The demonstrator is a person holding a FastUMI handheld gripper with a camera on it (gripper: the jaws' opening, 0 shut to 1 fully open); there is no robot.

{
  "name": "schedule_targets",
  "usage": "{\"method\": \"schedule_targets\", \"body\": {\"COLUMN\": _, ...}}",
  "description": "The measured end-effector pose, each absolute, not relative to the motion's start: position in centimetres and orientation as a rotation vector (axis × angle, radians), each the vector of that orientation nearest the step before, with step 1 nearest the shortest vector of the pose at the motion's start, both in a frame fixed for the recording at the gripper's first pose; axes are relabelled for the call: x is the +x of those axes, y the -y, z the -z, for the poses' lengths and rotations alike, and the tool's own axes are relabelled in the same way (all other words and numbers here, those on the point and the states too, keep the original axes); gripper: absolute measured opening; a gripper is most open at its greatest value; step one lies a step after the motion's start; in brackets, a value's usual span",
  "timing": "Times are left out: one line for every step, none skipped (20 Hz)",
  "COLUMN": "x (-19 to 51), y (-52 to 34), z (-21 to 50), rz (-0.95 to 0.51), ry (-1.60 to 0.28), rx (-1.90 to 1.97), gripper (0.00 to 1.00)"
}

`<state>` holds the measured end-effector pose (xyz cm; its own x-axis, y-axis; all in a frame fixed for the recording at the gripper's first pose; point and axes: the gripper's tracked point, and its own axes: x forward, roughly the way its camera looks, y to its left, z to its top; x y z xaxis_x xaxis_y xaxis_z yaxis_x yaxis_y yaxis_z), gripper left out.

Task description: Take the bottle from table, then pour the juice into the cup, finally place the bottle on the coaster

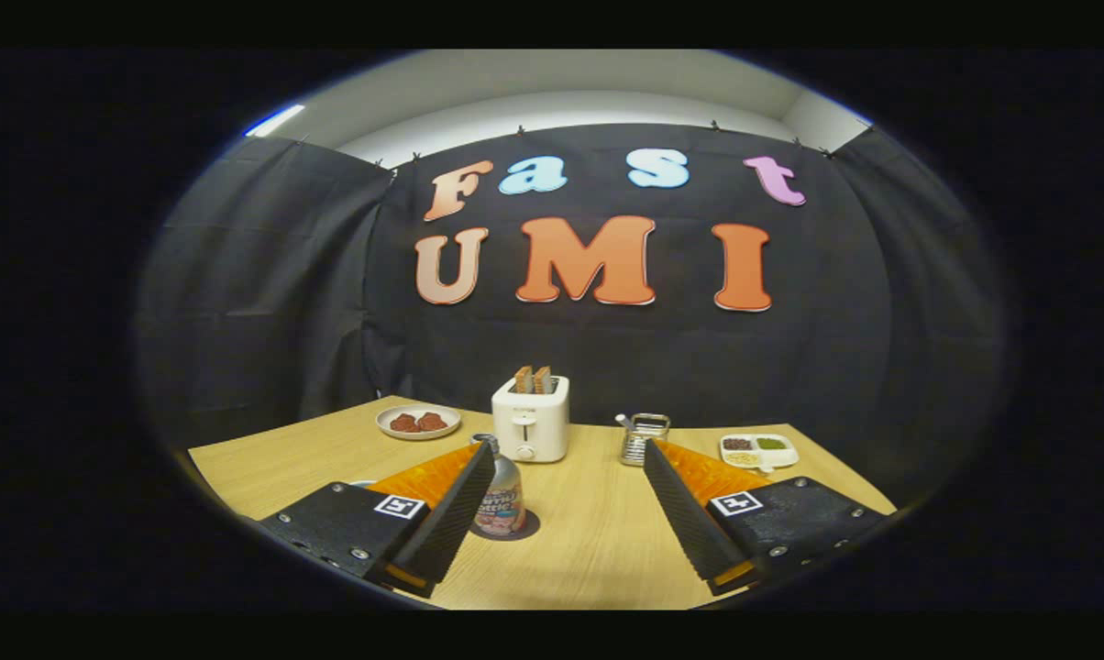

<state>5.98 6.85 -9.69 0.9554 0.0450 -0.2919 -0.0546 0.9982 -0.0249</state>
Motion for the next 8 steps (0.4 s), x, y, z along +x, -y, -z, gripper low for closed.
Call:
{"method": "schedule_targets", "body": {"x": 5.4, "y": -6.3, "z": 8.9, "rz": -0.040, "ry": -0.289, "rx": -0.037, "gripper": 0.97}}
{"method": "schedule_targets", "body": {"x": 4.8, "y": -5.8, "z": 8.3, "rz": -0.033, "ry": -0.279, "rx": -0.036, "gripper": 0.97}}
{"method": "schedule_targets", "body": {"x": 4.3, "y": -5.5, "z": 7.7, "rz": -0.030, "ry": -0.266, "rx": -0.034, "gripper": 0.97}}
{"method": "schedule_targets", "body": {"x": 3.9, "y": -5.1, "z": 7.1, "rz": -0.028, "ry": -0.251, "rx": -0.034, "gripper": 0.97}}
{"method": "schedule_targets", "body": {"x": 3.4, "y": -4.6, "z": 6.7, "rz": -0.021, "ry": -0.239, "rx": -0.037, "gripper": 0.97}}
{"method": "schedule_targets", "body": {"x": 3.1, "y": -4.2, "z": 6.4, "rz": -0.014, "ry": -0.229, "rx": -0.037, "gripper": 0.97}}
{"method": "schedule_targets", "body": {"x": 2.8, "y": -3.9, "z": 6.0, "rz": -0.009, "ry": -0.222, "rx": -0.036, "gripper": 0.97}}
{"method": "schedule_targets", "body": {"x": 2.4, "y": -3.7, "z": 5.7, "rz": -0.004, "ry": -0.221, "rx": -0.031, "gripper": 0.97}}
